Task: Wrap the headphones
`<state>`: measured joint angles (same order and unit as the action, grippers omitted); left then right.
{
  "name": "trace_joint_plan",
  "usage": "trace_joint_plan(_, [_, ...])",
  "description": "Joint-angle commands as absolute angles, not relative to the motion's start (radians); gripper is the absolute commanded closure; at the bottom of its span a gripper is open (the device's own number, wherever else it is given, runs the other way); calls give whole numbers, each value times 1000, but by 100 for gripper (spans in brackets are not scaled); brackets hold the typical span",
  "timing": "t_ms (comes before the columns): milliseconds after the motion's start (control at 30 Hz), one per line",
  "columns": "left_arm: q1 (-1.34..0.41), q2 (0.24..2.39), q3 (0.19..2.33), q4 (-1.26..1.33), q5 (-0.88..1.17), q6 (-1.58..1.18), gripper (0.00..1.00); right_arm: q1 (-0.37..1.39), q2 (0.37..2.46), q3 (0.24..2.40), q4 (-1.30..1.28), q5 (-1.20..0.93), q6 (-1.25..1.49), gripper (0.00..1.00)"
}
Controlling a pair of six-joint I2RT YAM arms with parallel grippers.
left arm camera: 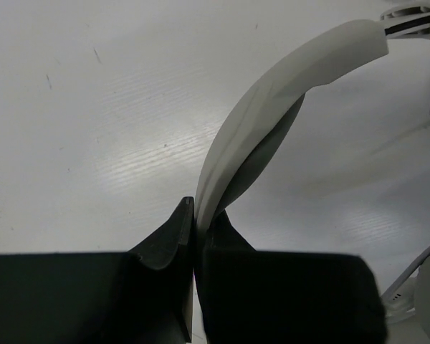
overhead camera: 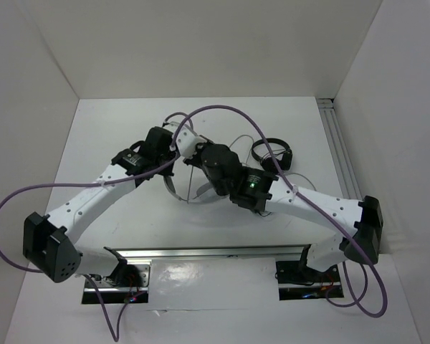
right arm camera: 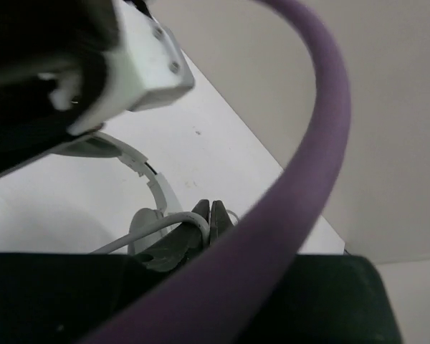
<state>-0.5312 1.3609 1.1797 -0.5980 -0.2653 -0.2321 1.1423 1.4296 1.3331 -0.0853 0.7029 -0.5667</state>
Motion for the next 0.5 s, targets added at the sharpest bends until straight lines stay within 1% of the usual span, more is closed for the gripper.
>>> trace_joint_plan(0, [-561,1277,1146,-652,-363,-161,100,1049,1397,1385,166,724,-543,94])
trace_joint_plan(67, [-589,1240,1132,-670,-374,-150,100,1011,1397,1413,135,655,-496,90])
trace_joint_plan(100, [-598,1200,1117,-670,-399,-150,100,973,1397,1413,126,634,-482,83])
trace_joint_plan(200, [-621,1158,1104,-686,-410,-150,100,913,1407,1448,83,540,-431,83])
trace_joint_plan(233, [-633,1137,1104,-695,-410,-150,100,898,1407,1459,59,475,-414,83])
trace_joint_plan(333, [-675,1127,1104,-706,-400,-129,100,873,1416,1459,63,422,-390,85])
trace_joint_plan(467, [-744,1117,1114,-726,-425,-120,100,848,1445,1489,63,433,-399,82])
